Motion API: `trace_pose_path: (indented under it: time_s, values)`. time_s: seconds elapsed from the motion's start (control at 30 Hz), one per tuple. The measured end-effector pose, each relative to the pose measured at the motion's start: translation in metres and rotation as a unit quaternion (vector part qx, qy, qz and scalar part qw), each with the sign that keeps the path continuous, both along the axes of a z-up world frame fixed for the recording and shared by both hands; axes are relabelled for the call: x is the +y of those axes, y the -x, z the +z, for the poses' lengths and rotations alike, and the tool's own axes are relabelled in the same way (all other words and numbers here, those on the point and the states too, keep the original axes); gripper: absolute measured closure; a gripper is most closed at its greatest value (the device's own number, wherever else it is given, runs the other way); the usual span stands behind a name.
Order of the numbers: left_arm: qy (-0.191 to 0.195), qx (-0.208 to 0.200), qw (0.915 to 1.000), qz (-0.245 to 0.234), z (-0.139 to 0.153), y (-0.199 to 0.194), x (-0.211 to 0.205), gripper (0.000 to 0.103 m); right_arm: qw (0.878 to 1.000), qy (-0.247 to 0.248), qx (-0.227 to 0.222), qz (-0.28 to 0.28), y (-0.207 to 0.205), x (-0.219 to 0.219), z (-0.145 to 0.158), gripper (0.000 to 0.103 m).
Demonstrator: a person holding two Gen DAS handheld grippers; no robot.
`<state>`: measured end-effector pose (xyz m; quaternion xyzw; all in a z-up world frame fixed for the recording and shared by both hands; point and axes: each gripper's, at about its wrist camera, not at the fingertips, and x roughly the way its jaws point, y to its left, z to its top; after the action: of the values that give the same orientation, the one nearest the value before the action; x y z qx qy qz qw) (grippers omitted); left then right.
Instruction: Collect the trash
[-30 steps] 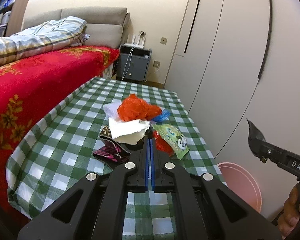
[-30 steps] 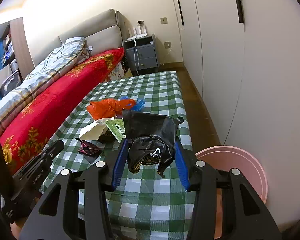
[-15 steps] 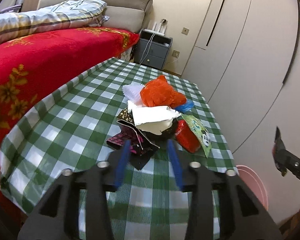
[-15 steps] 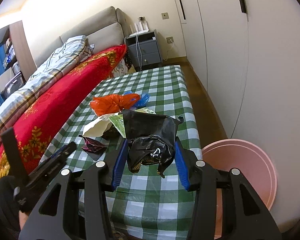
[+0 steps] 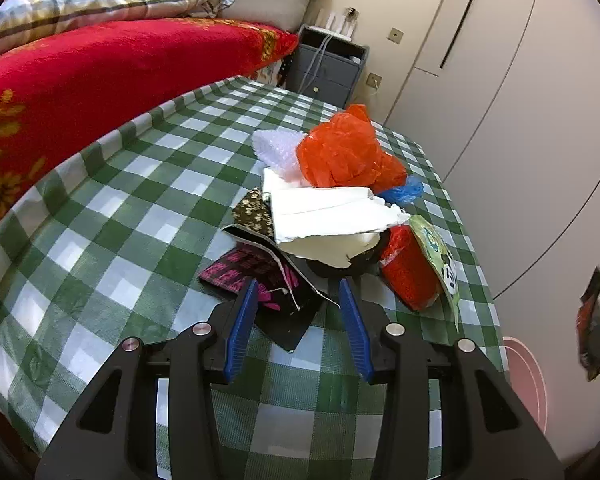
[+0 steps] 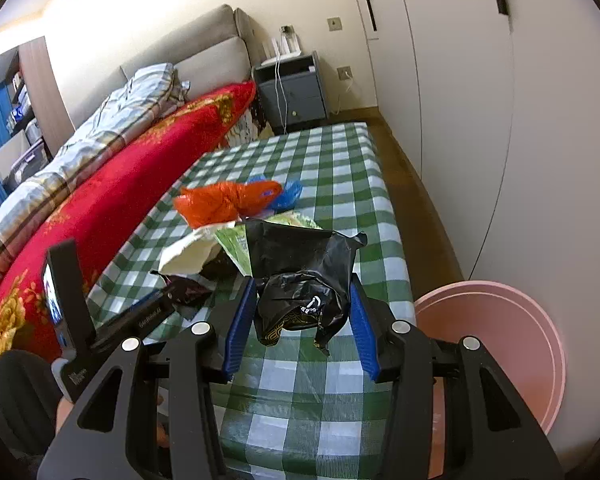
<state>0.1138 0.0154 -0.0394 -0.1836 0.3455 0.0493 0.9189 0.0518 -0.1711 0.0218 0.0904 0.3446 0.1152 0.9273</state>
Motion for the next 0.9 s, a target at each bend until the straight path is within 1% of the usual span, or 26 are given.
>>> trace_pose_path:
  time_s: [0.03, 0.07, 0.1, 0.17, 0.3, 0.47, 0.73, 0.9]
  values:
    - [-0.001, 0.000, 1.0000, -0.003, 0.001, -0.001, -0.001, 0.070, 1.000, 0.001, 0.001, 0.000, -0.001, 0.000, -0.001, 0.057]
    - [-0.008, -0.001, 1.0000, -0.005, 0.002, 0.000, -0.002, 0.080, 1.000, 0.003, 0.001, -0.001, 0.000, 0.000, -0.001, 0.057]
    - [-0.014, -0.001, 0.9999, -0.003, 0.004, 0.001, -0.003, 0.086, 1.000, 0.004, 0.000, -0.001, 0.000, 0.001, -0.001, 0.057]
    - [-0.021, 0.001, 0.9998, 0.003, 0.006, 0.005, -0.002, 0.092, 1.000, 0.006, -0.001, -0.003, 0.000, 0.000, 0.000, 0.057]
    - [-0.027, 0.005, 0.9995, 0.018, 0.010, 0.013, 0.002, 0.101, 1.000, 0.008, -0.006, -0.004, 0.005, -0.001, 0.001, 0.057]
    - [-0.043, -0.004, 0.9988, 0.022, 0.022, 0.031, 0.007, 0.103, 1.000, 0.013, -0.015, -0.004, 0.011, 0.001, 0.006, 0.057]
    - [-0.073, -0.036, 0.9967, 0.007, 0.045, 0.062, 0.005, 0.103, 0.999, 0.012, -0.028, -0.009, 0.026, -0.001, 0.016, 0.057]
    - [-0.084, -0.051, 0.9951, 0.003, 0.056, 0.074, 0.002, 0.103, 0.999, 0.015, -0.037, -0.014, 0.038, -0.005, 0.022, 0.057]
